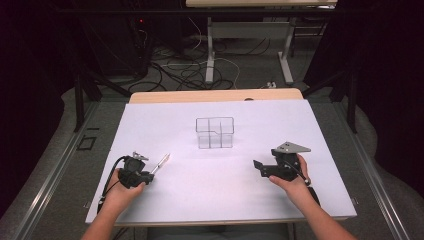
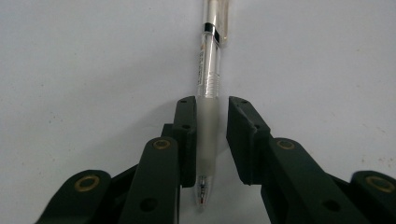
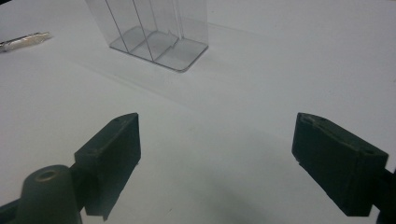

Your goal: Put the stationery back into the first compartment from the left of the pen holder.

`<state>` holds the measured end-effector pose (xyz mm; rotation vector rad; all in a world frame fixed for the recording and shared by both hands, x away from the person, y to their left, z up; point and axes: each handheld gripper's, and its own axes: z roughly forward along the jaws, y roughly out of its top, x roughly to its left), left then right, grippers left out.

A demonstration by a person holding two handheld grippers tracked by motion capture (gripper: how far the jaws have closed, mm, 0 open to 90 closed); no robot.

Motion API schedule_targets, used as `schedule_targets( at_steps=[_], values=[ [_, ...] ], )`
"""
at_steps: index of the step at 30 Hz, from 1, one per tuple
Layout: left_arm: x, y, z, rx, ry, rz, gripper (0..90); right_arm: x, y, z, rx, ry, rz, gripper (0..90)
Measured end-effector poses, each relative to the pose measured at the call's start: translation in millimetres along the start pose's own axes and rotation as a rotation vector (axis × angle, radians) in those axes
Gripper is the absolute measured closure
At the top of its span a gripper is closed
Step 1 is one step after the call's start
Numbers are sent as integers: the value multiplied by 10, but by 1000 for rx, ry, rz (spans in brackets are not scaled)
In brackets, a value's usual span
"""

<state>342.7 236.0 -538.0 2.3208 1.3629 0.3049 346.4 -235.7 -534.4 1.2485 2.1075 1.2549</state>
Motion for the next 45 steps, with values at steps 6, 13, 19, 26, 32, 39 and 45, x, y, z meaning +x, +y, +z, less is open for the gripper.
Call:
schedule_targets(
  at_steps=[6, 13, 19, 26, 32, 39, 45],
  values=[
    [1, 9, 3, 5, 6, 11, 798, -3, -3, -1, 3, 2, 4, 149],
    [-9, 19, 3, 7, 14, 44, 801, -9, -7, 7, 3, 2, 7, 149],
    [-5, 27, -9, 23, 10, 41, 802, -10, -9, 9, 2, 2, 7, 149],
    [-12, 40, -66, 8, -16, 27, 803, 7, -8, 8, -1, -1, -10, 149],
    [-34, 52, -114, -3, -58, 13, 803, 34, 4, 6, -3, -1, -38, 146],
    [-102, 89, -184, -10, -130, 5, 803, 118, 27, 17, 1, 5, -81, 83],
    [-196, 149, -205, -26, -166, 10, 803, 216, 48, 54, 5, 25, -116, 0]
  ],
)
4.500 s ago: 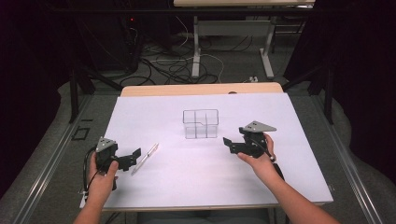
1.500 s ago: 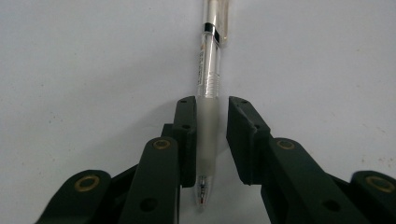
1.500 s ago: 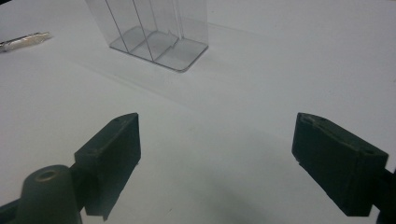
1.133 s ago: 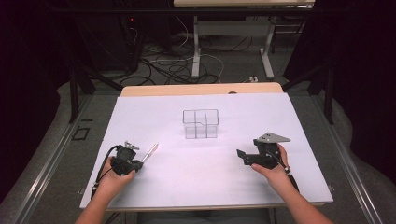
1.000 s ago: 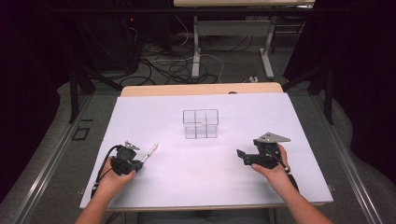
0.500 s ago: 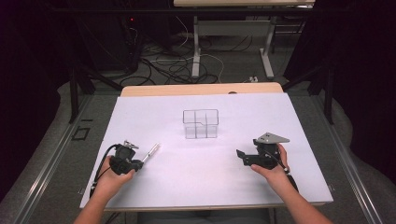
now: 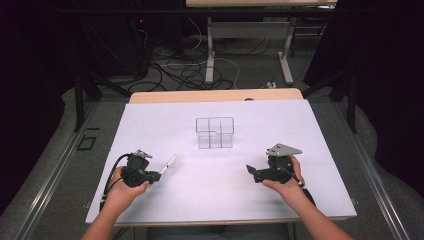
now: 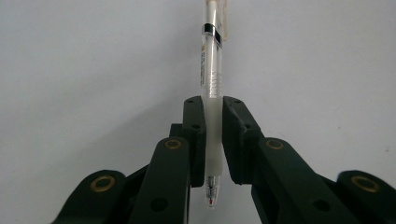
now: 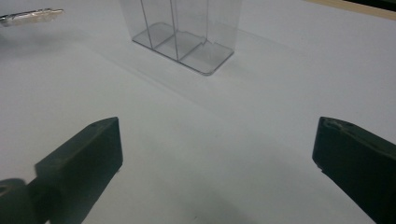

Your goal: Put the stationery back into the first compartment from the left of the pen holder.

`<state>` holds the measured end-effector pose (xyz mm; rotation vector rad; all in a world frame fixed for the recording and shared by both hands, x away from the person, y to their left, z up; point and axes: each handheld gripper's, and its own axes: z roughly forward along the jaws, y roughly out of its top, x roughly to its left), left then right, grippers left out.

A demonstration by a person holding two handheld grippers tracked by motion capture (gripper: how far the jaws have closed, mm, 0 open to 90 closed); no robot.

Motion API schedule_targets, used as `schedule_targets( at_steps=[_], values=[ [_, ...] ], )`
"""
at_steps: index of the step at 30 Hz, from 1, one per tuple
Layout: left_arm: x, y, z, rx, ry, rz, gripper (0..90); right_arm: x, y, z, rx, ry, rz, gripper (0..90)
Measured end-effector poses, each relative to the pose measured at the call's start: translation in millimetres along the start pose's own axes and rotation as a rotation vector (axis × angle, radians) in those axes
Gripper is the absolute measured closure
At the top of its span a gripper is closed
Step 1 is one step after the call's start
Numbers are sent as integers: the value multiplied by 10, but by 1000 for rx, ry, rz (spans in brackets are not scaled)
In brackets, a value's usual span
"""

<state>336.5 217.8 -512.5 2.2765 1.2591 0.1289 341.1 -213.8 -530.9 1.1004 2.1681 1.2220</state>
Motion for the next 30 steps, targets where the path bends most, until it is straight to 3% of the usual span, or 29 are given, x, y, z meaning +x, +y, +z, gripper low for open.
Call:
schedule_targets(
  at_steps=[6, 8, 9, 10, 11, 12, 17, 25, 30],
  values=[
    [-81, 77, 10, 8, -36, 13, 804, 102, 37, 27, 27, 5, -97, 0],
    [-113, 109, 7, 13, -46, 23, 803, 140, 58, 32, 41, -6, -158, 0],
    [-128, 125, 6, 14, -52, 27, 804, 187, 79, 45, 45, -24, -235, 0],
    [-150, 139, 8, 14, -58, 21, 804, 187, 79, 45, 45, -24, -235, 0],
    [-155, 157, 7, 19, -63, 40, 803, 212, 87, 56, 41, -34, -269, 0],
    [-182, 169, 13, 19, -69, 24, 803, 236, 100, 59, 51, -35, -301, 0],
    [-246, 249, 57, 44, -96, 43, 804, 337, 159, 84, 62, -48, -434, 6],
    [-343, 358, 101, 63, -145, 63, 803, 437, 275, 82, 73, -39, -583, 79],
    [-410, 447, 97, 69, -175, 69, 804, 540, 325, 90, 92, -32, -718, 147]
  ],
)
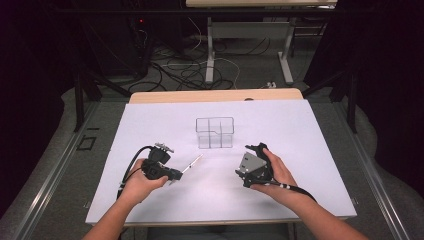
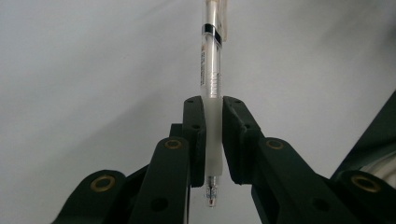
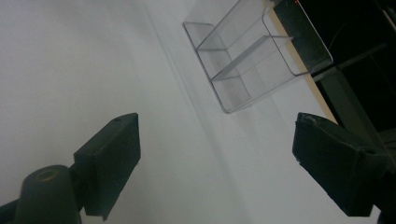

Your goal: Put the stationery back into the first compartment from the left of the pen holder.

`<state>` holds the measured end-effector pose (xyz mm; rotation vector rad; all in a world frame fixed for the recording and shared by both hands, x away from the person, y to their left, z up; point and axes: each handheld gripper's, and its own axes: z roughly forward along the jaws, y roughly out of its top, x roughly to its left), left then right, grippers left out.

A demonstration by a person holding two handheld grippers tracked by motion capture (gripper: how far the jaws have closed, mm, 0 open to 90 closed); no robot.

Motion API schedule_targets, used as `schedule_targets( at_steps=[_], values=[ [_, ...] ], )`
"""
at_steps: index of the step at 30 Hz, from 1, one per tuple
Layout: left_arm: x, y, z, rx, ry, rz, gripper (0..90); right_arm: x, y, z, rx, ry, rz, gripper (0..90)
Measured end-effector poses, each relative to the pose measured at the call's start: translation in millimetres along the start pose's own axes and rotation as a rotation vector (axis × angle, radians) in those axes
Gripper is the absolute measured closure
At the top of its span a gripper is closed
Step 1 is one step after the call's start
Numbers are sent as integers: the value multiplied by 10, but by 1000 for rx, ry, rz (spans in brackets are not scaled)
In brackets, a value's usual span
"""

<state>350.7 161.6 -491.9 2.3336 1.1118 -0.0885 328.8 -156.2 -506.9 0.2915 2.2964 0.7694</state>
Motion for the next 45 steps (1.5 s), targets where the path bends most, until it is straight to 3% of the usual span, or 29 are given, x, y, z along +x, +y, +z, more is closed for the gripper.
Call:
schedule_targets(
  at_steps=[5, 6, 7, 10, 12, 13, 14, 24, 26, 28, 34, 37, 44, 45],
  values=[
    [-71, 85, 18, 3, -28, -13, 803, 87, 115, 6, 5, -6, -141, 194],
    [-83, 100, 22, 3, -34, -13, 804, 114, 151, 14, -5, -2, -205, 239],
    [-93, 114, 28, 3, -42, -17, 804, 114, 151, 14, -5, -2, -205, 239],
    [-133, 150, 53, 5, -58, -14, 803, 173, 214, 11, -14, 0, -283, 326],
    [-160, 174, 73, 13, -68, -5, 803, 193, 220, 23, -39, -8, -295, 340],
    [-173, 185, 83, 19, -75, -1, 803, 204, 235, 14, -24, -1, -313, 353],
    [-185, 197, 93, 24, -76, 5, 804, 228, 251, 26, -42, -5, -349, 379],
    [-299, 287, 193, 33, -106, 9, 803, 328, 299, 70, -69, 0, -419, 436],
    [-314, 304, 207, 35, -111, 8, 803, 322, 316, 83, -68, 0, -455, 439],
    [-327, 322, 223, 37, -117, 16, 803, 347, 311, 86, -67, -10, -448, 440],
    [-388, 362, 276, 47, -126, 26, 803, 383, 324, 117, -77, -30, -560, 458],
    [-417, 378, 298, 48, -136, 24, 803, 423, 309, 138, -86, -33, -562, 482],
    [-479, 417, 335, 44, -154, 27, 803, 475, 325, 183, -78, -21, -626, 564],
    [-486, 422, 342, 45, -154, 33, 803, 483, 335, 186, -63, -1, -631, 577]
  ],
)
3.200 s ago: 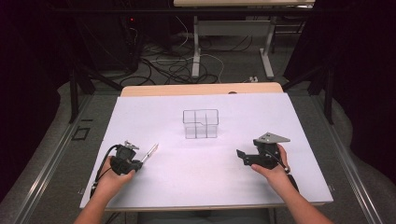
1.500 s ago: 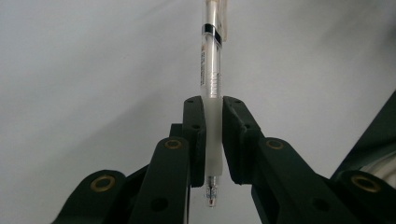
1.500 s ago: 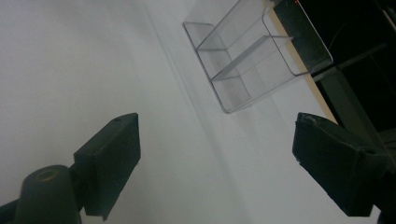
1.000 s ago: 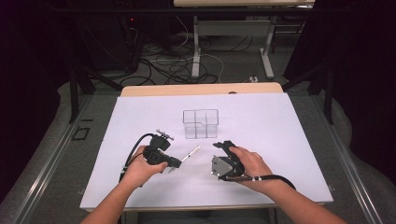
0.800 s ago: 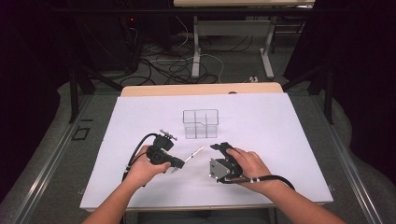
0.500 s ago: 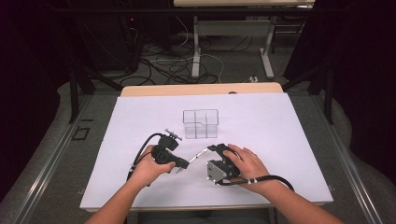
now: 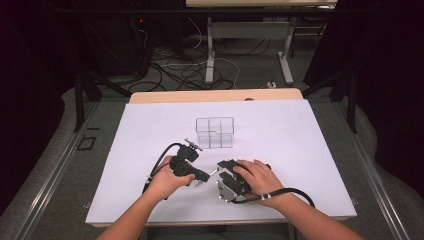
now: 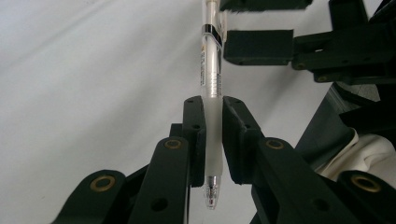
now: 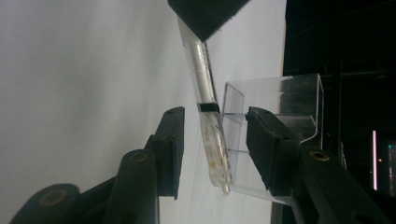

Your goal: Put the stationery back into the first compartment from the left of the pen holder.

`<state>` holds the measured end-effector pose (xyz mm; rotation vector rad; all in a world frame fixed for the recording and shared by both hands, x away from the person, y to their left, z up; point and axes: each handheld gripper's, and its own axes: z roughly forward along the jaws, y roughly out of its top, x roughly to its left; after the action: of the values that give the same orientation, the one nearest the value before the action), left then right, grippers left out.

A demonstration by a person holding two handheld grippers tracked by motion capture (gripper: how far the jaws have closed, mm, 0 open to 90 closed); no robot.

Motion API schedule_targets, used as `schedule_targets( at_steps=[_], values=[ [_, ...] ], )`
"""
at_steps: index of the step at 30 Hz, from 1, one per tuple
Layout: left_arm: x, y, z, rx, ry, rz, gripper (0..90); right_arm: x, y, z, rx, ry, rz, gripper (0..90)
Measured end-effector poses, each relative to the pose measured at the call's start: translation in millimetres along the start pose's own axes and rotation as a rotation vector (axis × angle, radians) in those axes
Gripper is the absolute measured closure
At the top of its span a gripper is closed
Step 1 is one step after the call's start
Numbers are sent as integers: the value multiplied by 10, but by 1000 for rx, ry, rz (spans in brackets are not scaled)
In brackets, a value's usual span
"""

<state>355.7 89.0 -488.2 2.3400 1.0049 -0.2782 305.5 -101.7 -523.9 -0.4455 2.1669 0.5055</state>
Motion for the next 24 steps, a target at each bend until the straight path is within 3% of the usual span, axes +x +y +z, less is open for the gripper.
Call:
schedule_targets(
  at_steps=[10, 15, 16, 17, 19, 24],
  values=[
    [-63, 53, 30, 2, -14, 12, 803, 18, 29, 76, 14, -14, -102, 678],
    [-81, 67, 45, 3, -20, 9, 803, 19, 42, 89, 29, 7, -110, 692],
    [-81, 70, 47, 3, -21, 13, 803, 28, 40, 103, 18, -11, -114, 698],
    [-82, 73, 47, 5, -24, 15, 803, 18, 48, 102, 33, 11, -122, 703],
    [-90, 75, 51, 8, -26, 12, 803, 28, 51, 122, 21, -6, -132, 716],
    [-91, 91, 54, 3, -27, 12, 803, 24, 82, 146, 25, 24, -154, 757]
  ],
)
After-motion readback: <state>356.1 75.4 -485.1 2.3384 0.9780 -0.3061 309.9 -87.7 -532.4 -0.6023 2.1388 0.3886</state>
